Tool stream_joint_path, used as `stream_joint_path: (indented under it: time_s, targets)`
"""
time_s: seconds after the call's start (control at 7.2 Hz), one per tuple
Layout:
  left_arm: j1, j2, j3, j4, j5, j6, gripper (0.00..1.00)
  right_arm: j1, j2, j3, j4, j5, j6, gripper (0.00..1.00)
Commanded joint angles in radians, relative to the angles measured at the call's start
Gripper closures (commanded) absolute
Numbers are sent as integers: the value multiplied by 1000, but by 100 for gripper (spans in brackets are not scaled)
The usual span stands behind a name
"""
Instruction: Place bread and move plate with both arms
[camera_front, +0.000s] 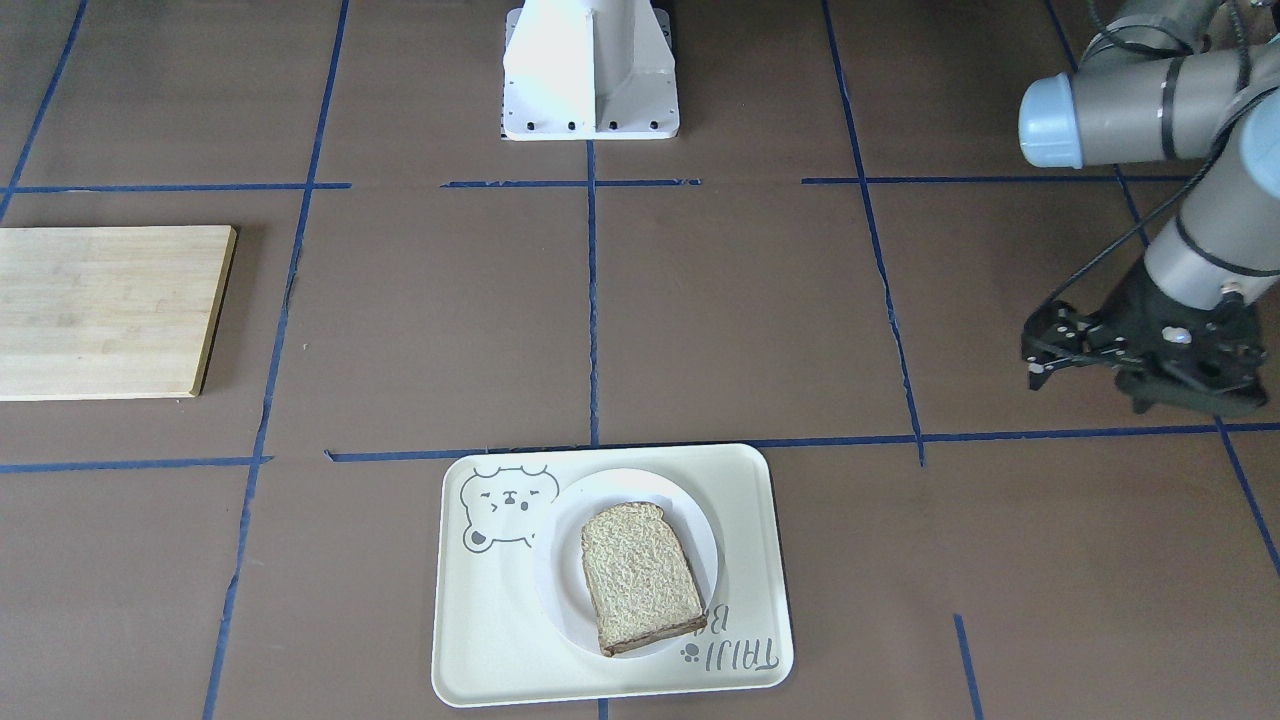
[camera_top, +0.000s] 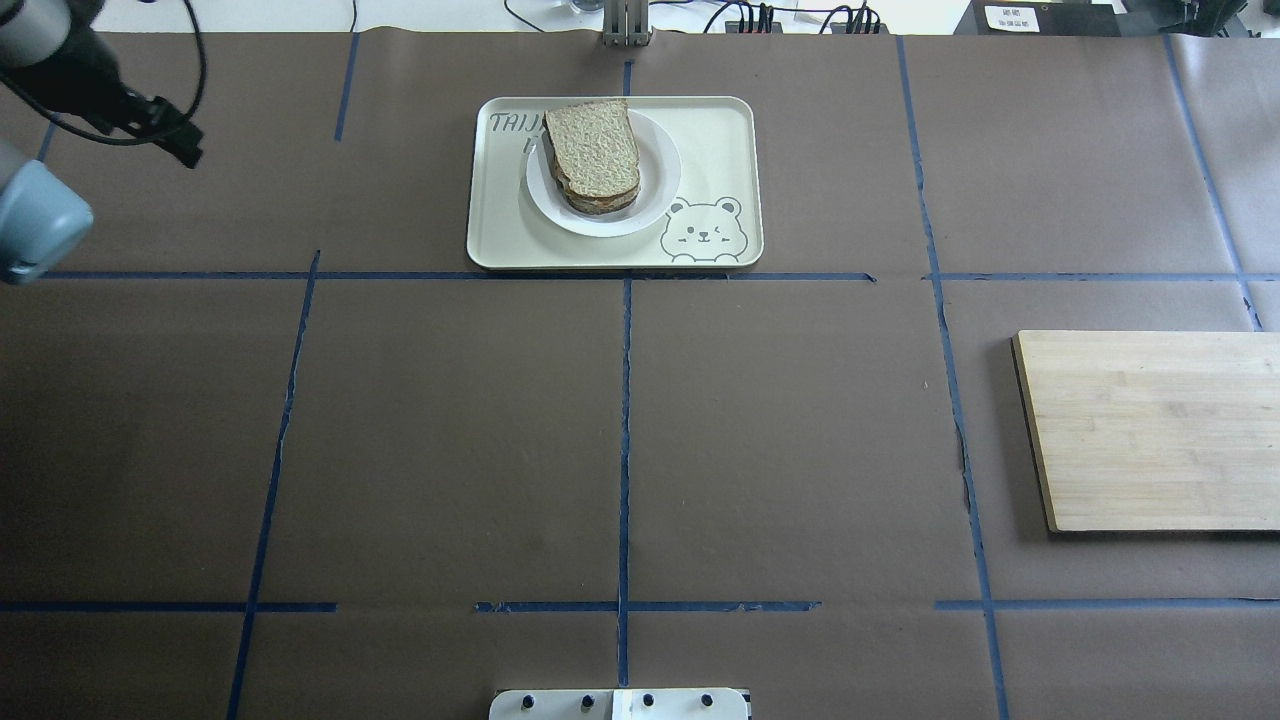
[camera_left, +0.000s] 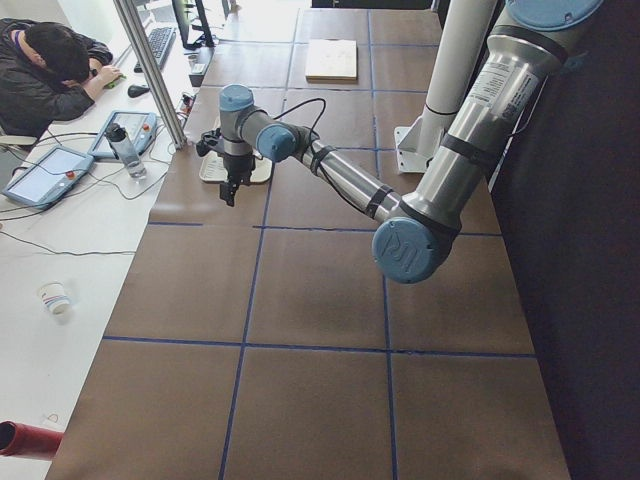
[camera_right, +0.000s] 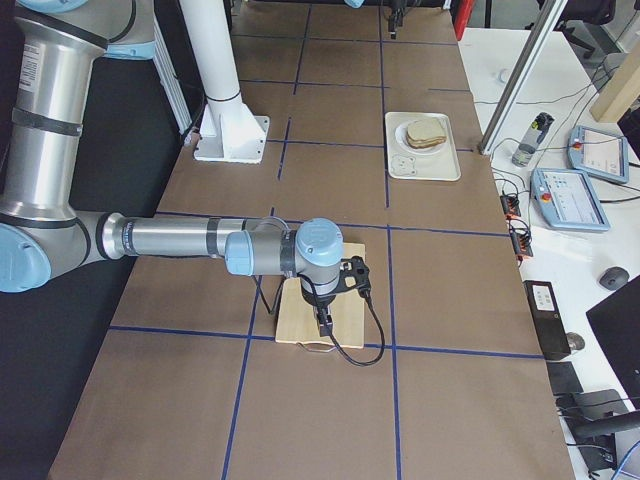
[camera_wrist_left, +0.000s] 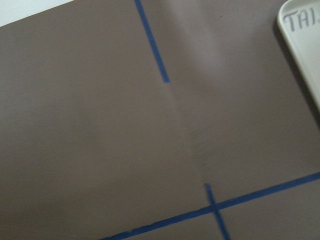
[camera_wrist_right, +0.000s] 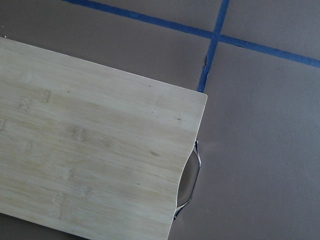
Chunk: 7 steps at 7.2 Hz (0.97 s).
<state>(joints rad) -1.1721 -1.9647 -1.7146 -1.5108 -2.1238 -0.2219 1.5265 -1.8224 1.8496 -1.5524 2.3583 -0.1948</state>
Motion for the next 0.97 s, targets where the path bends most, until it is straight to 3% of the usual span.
stream_joint_path:
  time_s: [0.0, 0.14, 0.42, 0.83]
  targets:
    - [-160, 168, -34, 54, -81, 227, 0, 0, 2, -1, 0, 1, 6, 0]
    - [-247, 255, -51, 52, -188, 281, 0, 0, 3, -1, 0, 1, 6, 0]
    - [-331, 474, -120, 37, -223, 302, 0, 0, 3, -1, 0, 1, 8, 0]
    - [-342, 539, -60, 44, -211, 289, 0, 1, 3, 0, 0, 1, 11, 0]
